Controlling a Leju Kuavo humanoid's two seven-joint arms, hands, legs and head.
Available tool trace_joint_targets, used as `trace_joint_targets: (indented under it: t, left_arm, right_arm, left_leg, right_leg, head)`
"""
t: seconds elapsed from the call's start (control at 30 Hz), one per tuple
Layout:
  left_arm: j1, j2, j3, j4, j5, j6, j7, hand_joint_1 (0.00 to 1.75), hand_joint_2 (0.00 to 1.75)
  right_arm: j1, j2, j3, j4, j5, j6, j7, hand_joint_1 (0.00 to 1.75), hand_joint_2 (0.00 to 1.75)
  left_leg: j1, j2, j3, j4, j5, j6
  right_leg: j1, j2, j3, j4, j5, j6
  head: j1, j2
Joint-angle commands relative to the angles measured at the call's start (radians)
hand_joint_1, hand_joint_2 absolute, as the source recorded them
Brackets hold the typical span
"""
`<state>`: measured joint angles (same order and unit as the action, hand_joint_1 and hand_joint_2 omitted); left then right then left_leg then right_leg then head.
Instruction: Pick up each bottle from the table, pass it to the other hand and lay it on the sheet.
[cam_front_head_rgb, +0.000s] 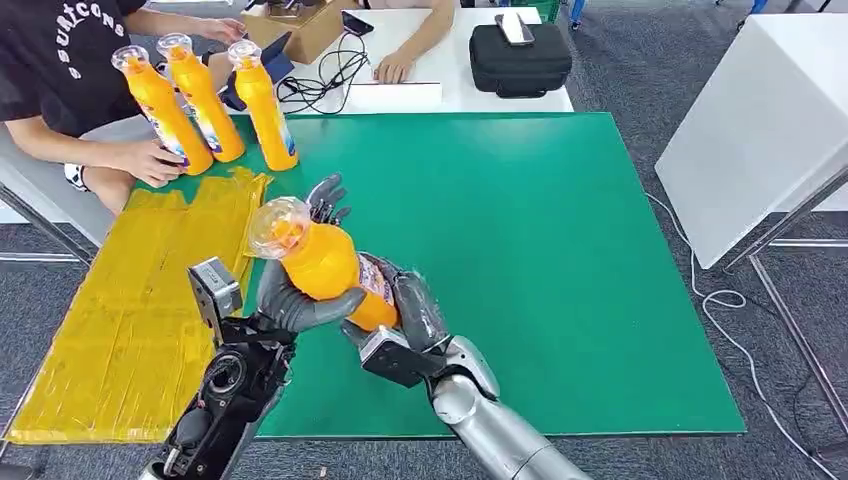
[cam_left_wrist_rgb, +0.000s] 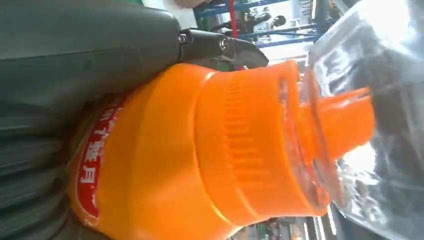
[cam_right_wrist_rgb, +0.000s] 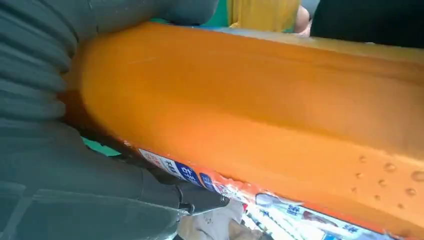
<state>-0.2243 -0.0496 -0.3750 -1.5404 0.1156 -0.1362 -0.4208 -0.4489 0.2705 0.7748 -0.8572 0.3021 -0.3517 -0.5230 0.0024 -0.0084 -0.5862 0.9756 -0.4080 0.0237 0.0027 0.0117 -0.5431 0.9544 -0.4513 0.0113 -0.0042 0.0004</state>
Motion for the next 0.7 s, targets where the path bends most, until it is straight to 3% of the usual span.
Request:
trace_joint_targets:
  t: [0.03,0.47,0.5,0.53,0.7]
  left_arm:
    - [-0.033,-0.003,0.024,0.000,0.000,0.018,0.016,0.00,1.75]
    - [-0.024,0.002,0.037,-0.005,-0.008,0.036,0.013,0.02,1.75]
    - [-0.023,0.002,0.038,-0.005,-0.007,0.037,0.012,0.23,1.75]
    - [-0.020,0.004,0.039,-0.004,-0.007,0.038,0.011,1.75,1.75]
    - [0.002,0.003,0.040,-0.027,-0.006,0.038,-0.001,1.75,1.75]
  right_arm:
    - [-0.030,-0.005,0.075,0.133,-0.034,0.028,-0.018,1.75,1.75]
    - [-0.040,-0.011,0.052,0.120,-0.067,0.021,-0.033,1.75,1.75]
    - [-0.039,-0.009,0.054,0.122,-0.068,0.022,-0.033,1.75,1.75]
    - [-0.037,-0.008,0.054,0.122,-0.068,0.021,-0.034,1.75,1.75]
    - [-0.032,-0.011,0.052,0.095,-0.077,0.013,-0.041,1.75,1.75]
  left_leg:
    - [0.001,-0.001,0.003,0.000,-0.001,-0.001]
    - [0.001,-0.001,0.003,0.000,-0.001,-0.001]
    - [0.001,-0.001,0.004,0.000,-0.002,-0.001]
    - [0.001,0.000,0.003,0.000,-0.001,-0.001]
    - [0.001,0.000,0.004,-0.001,-0.002,-0.001]
  right_leg:
    - [0.001,-0.002,0.004,-0.001,-0.001,0.001]
    - [0.001,-0.002,0.004,-0.001,-0.001,0.001]
    - [0.001,-0.002,0.005,-0.001,-0.002,0.001]
    - [0.001,-0.002,0.003,-0.001,-0.001,0.001]
    - [0.001,-0.001,0.005,-0.002,-0.001,0.001]
  head:
    - [0.000,0.000]
    - [0.000,0.000]
    - [0.000,0.000]
    - [0.000,0.000]
    - [0.000,0.000]
